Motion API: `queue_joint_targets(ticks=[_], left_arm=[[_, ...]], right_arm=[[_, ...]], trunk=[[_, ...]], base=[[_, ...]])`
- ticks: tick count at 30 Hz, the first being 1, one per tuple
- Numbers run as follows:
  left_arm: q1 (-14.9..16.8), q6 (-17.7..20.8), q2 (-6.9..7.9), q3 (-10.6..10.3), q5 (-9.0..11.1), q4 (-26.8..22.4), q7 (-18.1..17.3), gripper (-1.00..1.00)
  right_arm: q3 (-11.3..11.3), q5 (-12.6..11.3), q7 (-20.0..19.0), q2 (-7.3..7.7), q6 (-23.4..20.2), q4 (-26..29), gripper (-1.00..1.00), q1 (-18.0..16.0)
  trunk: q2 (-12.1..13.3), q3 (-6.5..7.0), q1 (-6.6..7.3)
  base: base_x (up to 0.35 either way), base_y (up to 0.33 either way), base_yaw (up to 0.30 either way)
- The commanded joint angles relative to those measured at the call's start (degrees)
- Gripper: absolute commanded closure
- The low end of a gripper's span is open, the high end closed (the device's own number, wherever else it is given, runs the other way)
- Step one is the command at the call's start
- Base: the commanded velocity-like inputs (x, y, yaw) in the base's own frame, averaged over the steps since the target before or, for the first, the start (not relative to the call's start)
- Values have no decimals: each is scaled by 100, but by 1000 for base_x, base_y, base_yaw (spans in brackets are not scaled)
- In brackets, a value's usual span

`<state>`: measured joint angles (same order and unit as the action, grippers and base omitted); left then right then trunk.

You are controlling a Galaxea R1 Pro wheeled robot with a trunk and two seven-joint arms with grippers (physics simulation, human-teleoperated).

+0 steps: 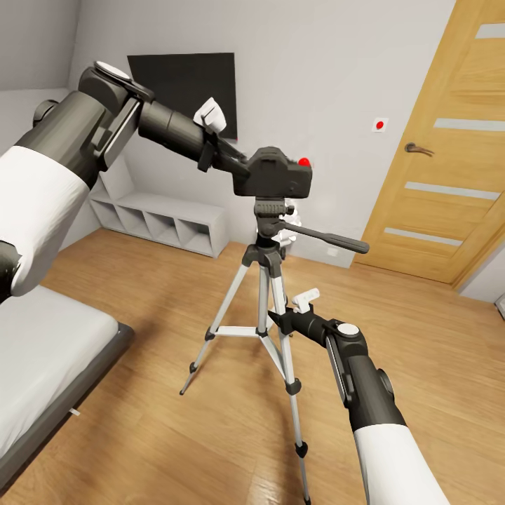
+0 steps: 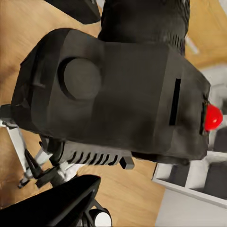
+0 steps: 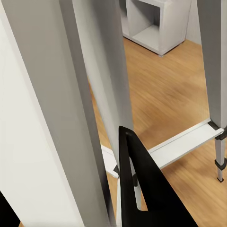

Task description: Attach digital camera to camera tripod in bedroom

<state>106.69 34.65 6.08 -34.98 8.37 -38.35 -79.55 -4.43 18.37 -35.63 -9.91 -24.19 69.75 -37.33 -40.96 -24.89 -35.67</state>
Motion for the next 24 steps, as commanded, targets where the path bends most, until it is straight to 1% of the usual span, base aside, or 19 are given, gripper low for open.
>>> queue_joint_targets(ticks=[1,2,24], left_arm=[[10,111,9,-35,45,-4,5,-100],[10,375,8,-35,7,-22,26,-100],[10,384,24,-20,14,-50,27,-100]], right_arm=[[-31,255,-49,-8,-121,-137,100,-4],[-31,255,-49,-8,-121,-137,100,-6],[-31,255,-49,-8,-122,-137,100,-4]], trunk=[[-5,-8,-2],[-5,-8,-2],[-5,-8,-2]], base=[[0,0,0],[0,0,0],[0,0,0]])
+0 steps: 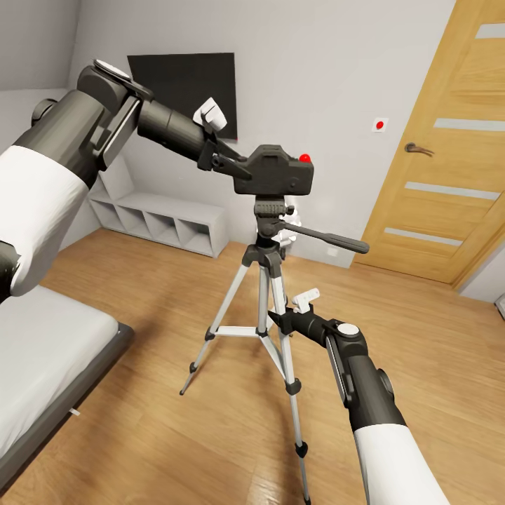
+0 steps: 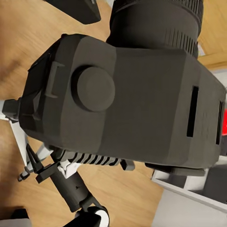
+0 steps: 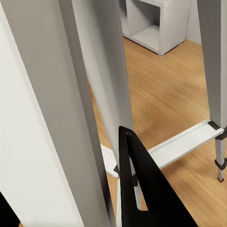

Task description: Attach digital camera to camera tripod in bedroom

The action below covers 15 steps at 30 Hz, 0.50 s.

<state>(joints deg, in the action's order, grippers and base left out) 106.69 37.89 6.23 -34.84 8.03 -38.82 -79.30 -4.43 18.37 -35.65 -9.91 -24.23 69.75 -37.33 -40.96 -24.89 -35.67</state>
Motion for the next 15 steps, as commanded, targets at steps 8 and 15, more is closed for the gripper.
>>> queue_joint_targets(ticks=[8,15], left_arm=[[10,55,107,664,107,-5,12,-100],[10,325,310,1793,135,606,121,-100]], right_arm=[[-32,255,-47,-9,-117,-137,100,-6],[-25,255,-47,-9,-117,-149,100,-3]], trunk=[[-5,-8,-2],[-5,-8,-2]], base=[[0,0,0],[0,0,0]])
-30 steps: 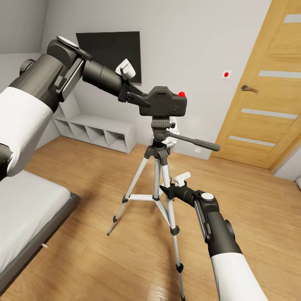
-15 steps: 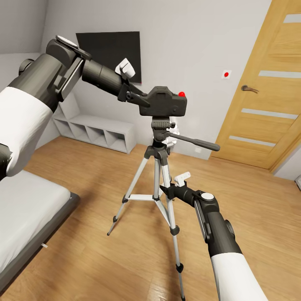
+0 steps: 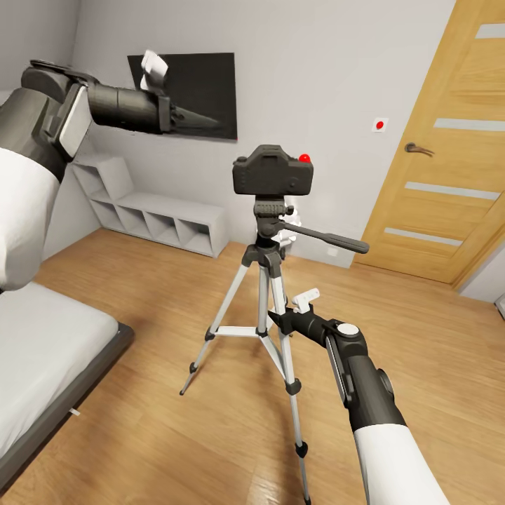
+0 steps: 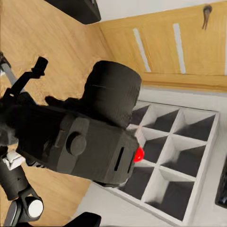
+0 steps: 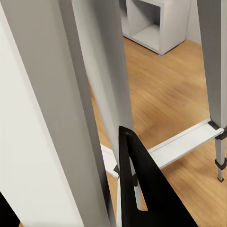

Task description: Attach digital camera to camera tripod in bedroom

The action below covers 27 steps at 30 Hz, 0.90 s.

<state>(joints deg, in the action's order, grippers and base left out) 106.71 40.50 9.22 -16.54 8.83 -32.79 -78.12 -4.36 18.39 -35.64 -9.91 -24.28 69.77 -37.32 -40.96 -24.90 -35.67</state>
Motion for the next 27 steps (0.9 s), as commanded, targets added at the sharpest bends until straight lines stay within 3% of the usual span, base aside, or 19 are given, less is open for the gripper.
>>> queue_joint_targets(ticks=[1,7,9,14,15,17,23,24,26,27], left_arm=[[8,178,77,84,52,226,31,-100],[-13,345,289,257,26,801,141,-100],[-38,387,353,282,20,970,336,-100],[-268,412,415,296,14,1607,1530,-100],[-379,399,421,298,12,1844,1897,-100],[-518,389,423,299,10,2086,2231,-100],[-1322,333,496,300,-4,2849,3475,-100],[-1570,253,530,300,7,2931,3889,-100],[-1825,110,558,305,21,2987,4340,-100],[-2065,-101,575,315,41,3031,4796,-100]], right_arm=[[-32,253,-48,-9,-112,-153,100,-4],[-33,253,-48,-9,-112,-156,100,-5],[-32,253,-48,-9,-112,-159,100,-4],[-31,249,-48,-9,-112,-164,100,-4],[-30,249,-48,-9,-112,-165,100,-6],[-30,247,-48,-9,-112,-165,100,-5],[-30,250,-48,-9,-112,-166,100,-5],[-30,249,-48,-9,-112,-166,100,-4],[-30,251,-48,-9,-112,-166,100,-4],[-30,250,-48,-9,-112,-166,100,-4]], trunk=[[-5,-8,-2],[-5,-8,-2],[-5,-8,-2],[-5,-8,-2],[-5,-8,-2],[-5,-8,-2],[-5,-8,-2],[-5,-8,-2],[-5,-8,-2],[-5,-8,-2]], base=[[0,0,0],[0,0,0],[0,0,0],[0,0,0],[0,0,0],[0,0,0],[0,0,0],[0,0,0],[0,0,0],[0,0,0]])
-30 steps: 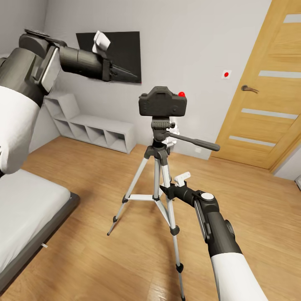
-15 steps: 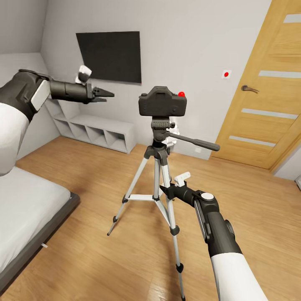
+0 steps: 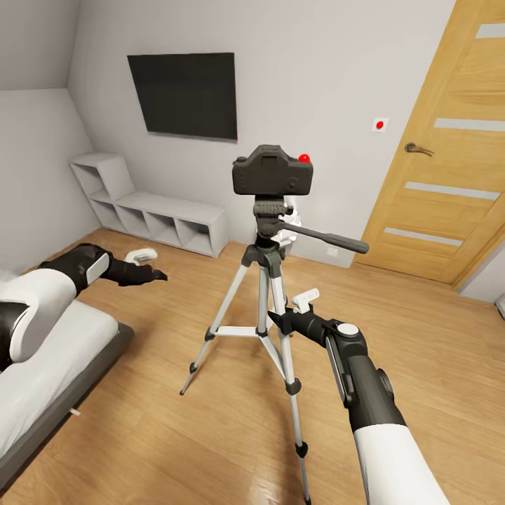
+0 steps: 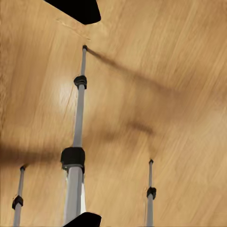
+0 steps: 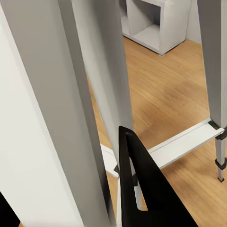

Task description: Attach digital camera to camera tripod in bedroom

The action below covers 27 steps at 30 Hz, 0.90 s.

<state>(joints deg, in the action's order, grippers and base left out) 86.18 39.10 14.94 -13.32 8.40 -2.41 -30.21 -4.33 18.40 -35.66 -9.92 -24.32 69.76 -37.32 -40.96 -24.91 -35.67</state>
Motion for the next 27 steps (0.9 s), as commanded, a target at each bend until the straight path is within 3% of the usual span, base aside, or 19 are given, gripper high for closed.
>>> queue_joint_targets(ticks=[1,2,5,6,8,9,11,12,14,16,17,19,20,24,27], left_arm=[[-128,-90,9,-4,101,8,228,-100],[-353,-390,14,2,149,40,656,-100],[-741,-932,11,8,249,77,1222,-100],[-1055,-1357,10,15,362,90,1542,-100],[-1379,-1809,10,24,538,98,1800,-100],[-1685,-2267,17,29,783,104,1980,-100],[-1964,-2705,33,36,1096,114,2097,-100],[-2206,-3093,58,41,1489,126,2191,-100],[-2411,-3399,78,42,1953,146,2254,-100],[-2567,-3605,91,42,2470,175,2294,-100],[-2676,-3731,97,41,3002,199,2320,-100],[-2754,-3798,100,41,3506,214,2311,-100],[-2810,-3811,102,40,3950,224,2296,-100],[-2899,-3547,76,40,4644,235,2233,-100],[-2930,-3364,34,40,4838,238,2199,-100]], right_arm=[[-33,247,-46,-8,-108,-164,100,-4],[-33,247,-46,-8,-108,-164,100,-4],[-33,245,-46,-8,-108,-169,100,-4],[-33,244,-46,-8,-108,-177,100,-4],[-33,243,-46,-8,-108,-182,100,-4],[-33,243,-46,-8,-108,-188,100,-4],[-33,243,-46,-8,-108,-192,100,-4],[-33,243,-46,-8,-108,-195,100,-4],[-33,243,-46,-8,-108,-197,100,-4],[-33,243,-46,-8,-108,-198,100,-4],[-33,243,-46,-8,-108,-198,100,-4],[-33,243,-46,-8,-108,-199,100,-4],[-33,243,-46,-8,-108,-199,100,-4],[-33,243,-46,-8,-108,-199,100,-4],[-33,243,-46,-8,-108,-199,100,-5]], trunk=[[-5,-7,-2],[-5,-7,-2],[-5,-7,-2],[-5,-7,-2],[-5,-7,-2],[-5,-7,-2],[-5,-7,-2],[-5,-7,-2],[-5,-7,-2],[-5,-7,-2],[-5,-7,-2],[-5,-7,-2],[-5,-7,-2],[-5,-7,-2],[-5,-7,-2]], base=[[0,0,0],[0,0,0],[0,0,0],[0,0,0],[0,0,0],[0,0,0],[0,0,0],[0,0,0],[0,0,0],[0,0,0],[0,0,0],[0,0,0],[0,0,0],[0,0,0],[0,0,0]])
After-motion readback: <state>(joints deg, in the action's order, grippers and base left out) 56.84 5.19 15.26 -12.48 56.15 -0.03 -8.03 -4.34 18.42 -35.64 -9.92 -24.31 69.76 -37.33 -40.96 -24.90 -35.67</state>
